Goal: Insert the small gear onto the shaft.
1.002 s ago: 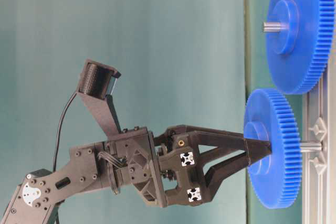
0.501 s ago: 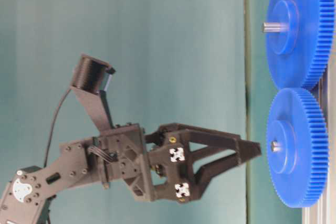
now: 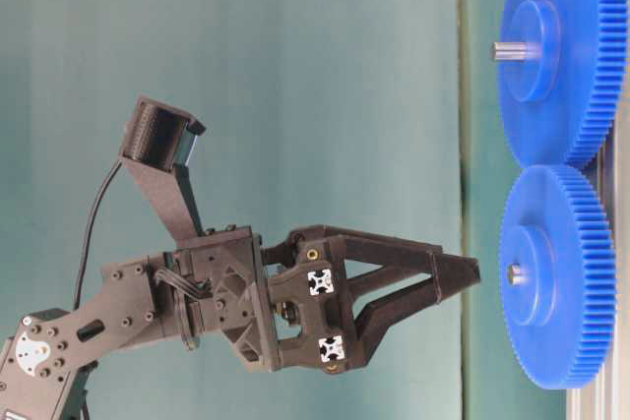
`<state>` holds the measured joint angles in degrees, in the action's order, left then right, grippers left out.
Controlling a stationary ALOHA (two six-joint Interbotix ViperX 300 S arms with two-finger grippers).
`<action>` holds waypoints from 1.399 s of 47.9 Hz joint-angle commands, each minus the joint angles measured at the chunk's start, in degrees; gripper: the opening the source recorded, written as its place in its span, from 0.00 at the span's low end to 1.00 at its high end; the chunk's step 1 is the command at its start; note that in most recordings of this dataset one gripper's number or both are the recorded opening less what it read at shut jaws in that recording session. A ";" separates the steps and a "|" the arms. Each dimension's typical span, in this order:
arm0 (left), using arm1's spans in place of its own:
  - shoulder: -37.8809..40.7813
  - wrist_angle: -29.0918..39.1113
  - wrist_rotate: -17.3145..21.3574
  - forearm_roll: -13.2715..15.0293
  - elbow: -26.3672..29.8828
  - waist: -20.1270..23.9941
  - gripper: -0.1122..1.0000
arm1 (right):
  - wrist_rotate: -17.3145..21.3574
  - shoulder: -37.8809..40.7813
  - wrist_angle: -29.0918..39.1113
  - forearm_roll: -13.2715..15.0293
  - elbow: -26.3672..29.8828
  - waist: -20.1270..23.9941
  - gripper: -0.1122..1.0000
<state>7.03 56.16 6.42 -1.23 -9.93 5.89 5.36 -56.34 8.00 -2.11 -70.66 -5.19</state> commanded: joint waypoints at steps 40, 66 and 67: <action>-2.11 1.67 -0.44 -0.26 2.72 -0.26 0.86 | 0.53 0.26 -0.44 0.00 0.62 -0.18 0.13; -5.62 2.20 -3.16 -0.26 4.48 -1.41 0.86 | 0.53 0.26 -0.53 0.00 0.53 -0.18 0.13; -5.71 2.20 -3.16 -0.26 4.48 -1.49 0.86 | 0.53 0.26 -0.53 0.00 0.53 -0.18 0.13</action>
<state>3.60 58.54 3.34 -1.32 -6.86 4.75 5.36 -56.43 8.00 -2.11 -70.66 -5.19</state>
